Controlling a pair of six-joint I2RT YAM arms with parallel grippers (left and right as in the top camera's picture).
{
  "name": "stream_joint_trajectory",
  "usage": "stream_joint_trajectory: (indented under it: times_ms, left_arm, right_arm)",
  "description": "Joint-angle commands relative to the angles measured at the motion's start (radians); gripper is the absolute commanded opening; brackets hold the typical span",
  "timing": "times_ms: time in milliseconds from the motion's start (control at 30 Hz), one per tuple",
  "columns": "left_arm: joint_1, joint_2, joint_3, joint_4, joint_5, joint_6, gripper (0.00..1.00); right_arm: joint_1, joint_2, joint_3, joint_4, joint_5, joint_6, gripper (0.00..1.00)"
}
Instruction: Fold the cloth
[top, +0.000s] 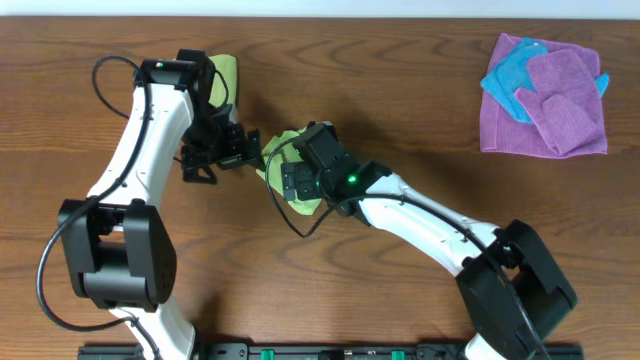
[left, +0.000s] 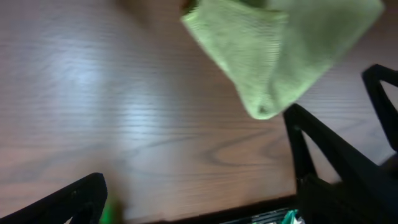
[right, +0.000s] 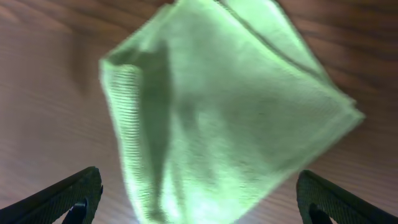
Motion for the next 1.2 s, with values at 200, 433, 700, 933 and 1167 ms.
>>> stream_joint_trajectory:
  times_ms: [200,433,700,933,1167]
  left_arm:
    - [-0.093,-0.018,-0.029,0.164,0.045,0.045,1.00]
    - [-0.052,-0.018,-0.028,0.261,-0.058,-0.024,0.93]
    - [0.129,-0.018,-0.028,0.327,0.032,-0.033,0.95]
    - [0.193,-0.018,-0.028,0.271,0.031,-0.021,0.98]
    - [0.192,-0.018,-0.028,0.255,0.031,-0.022,0.98]
  right_arm:
    - [-0.210,0.006,0.020,0.076,-0.138,-0.452,0.78]
    - [-0.386,0.041,0.020,0.123,-0.510,-0.501,0.68]
    - [-0.337,0.185,0.053,0.121,-0.571,-0.531,0.65]
    - [-0.333,0.258,0.109,0.112,-0.529,-0.596,0.63]
    - [-0.329,0.263,0.109,0.061,-0.499,-0.624,0.18]
